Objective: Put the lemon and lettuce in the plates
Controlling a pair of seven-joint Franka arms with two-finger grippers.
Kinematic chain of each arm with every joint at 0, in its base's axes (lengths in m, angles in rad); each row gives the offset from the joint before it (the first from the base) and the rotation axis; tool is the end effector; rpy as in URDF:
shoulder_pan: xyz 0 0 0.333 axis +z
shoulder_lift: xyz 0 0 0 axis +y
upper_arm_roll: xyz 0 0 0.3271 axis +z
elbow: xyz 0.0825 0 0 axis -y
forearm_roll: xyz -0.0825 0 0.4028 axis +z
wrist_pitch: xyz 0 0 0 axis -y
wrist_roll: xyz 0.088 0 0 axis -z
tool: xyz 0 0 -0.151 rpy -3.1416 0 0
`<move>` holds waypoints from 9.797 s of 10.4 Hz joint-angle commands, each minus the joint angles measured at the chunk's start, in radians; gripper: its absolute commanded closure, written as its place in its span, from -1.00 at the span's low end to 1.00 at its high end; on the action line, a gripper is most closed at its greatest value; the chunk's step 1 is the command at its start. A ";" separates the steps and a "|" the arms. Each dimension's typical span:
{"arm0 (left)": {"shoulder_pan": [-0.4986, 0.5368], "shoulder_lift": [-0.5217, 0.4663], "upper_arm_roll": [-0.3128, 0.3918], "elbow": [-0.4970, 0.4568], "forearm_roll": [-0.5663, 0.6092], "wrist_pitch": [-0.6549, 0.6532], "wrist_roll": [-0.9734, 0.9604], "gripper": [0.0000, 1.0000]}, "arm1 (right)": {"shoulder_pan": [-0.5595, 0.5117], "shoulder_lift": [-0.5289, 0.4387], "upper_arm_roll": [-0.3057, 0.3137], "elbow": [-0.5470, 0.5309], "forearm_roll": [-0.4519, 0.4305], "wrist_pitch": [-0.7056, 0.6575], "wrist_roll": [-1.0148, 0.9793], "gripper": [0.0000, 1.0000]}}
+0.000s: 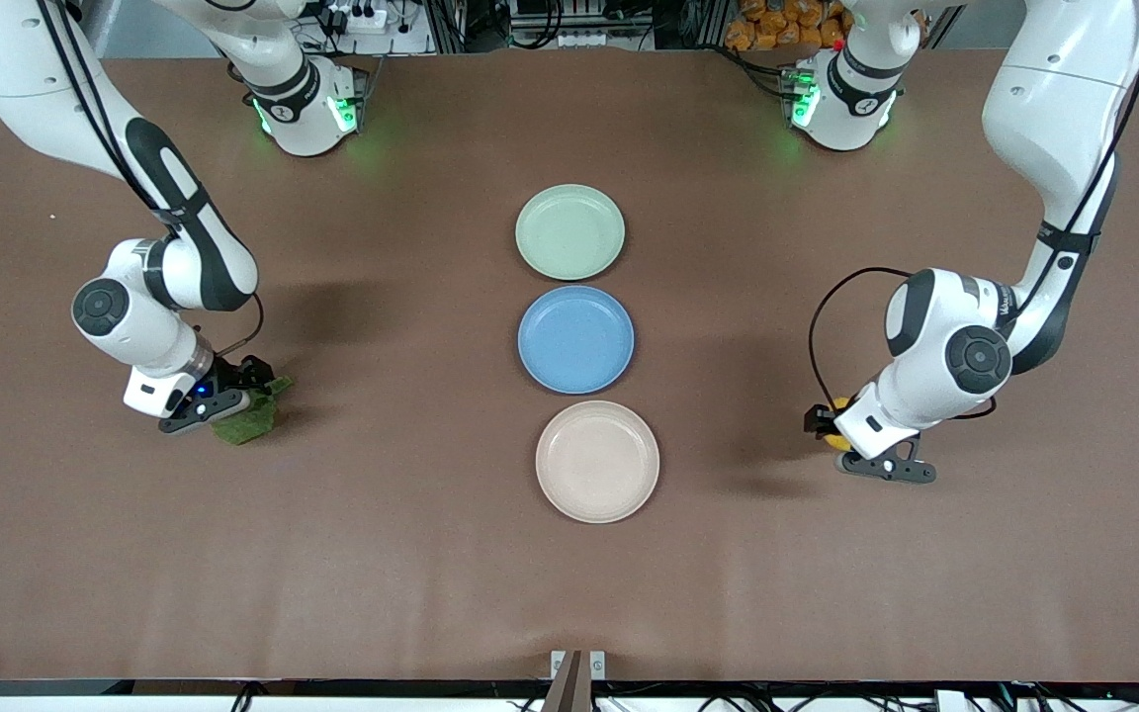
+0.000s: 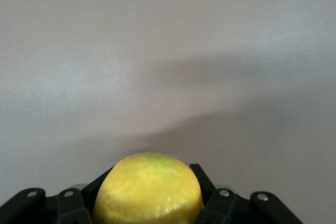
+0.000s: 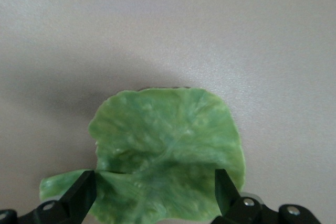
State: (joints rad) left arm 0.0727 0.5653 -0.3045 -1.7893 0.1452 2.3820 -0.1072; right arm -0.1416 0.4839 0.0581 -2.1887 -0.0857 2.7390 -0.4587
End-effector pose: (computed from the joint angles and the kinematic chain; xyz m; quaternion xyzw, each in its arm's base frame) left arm 0.6690 -0.1414 0.2060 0.9952 -0.0889 0.0236 0.0331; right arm 0.5771 -0.0445 0.1178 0.9747 0.2207 0.0315 0.0137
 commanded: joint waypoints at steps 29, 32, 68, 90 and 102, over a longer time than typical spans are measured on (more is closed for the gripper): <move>-0.458 0.366 0.042 0.413 -0.018 0.425 -0.154 0.29 | 0.505 -0.330 0.014 -0.008 0.017 -0.422 0.860 0.99; -0.459 0.392 0.044 0.412 -0.018 0.457 -0.154 0.29 | 0.658 -0.320 0.014 0.029 0.017 -0.456 1.111 0.99; -0.056 -0.050 0.057 0.396 -0.015 -0.489 -0.098 -1.00 | 0.521 -0.094 0.000 0.253 -0.014 -0.446 1.009 -1.00; -0.232 -0.317 0.191 0.492 -0.062 -0.794 -0.142 -1.00 | 0.177 -0.487 0.105 -0.012 0.000 -0.621 0.572 -1.00; -0.226 -0.337 0.226 0.493 -0.068 -0.800 -0.043 -1.00 | 0.160 -0.507 0.074 0.644 0.075 -1.200 0.488 -1.00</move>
State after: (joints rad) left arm -0.1540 0.2550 -0.0849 -1.2990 0.0656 1.6026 -0.1369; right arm 0.0220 -0.0287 0.1319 -1.5849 -0.0208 1.5723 0.0335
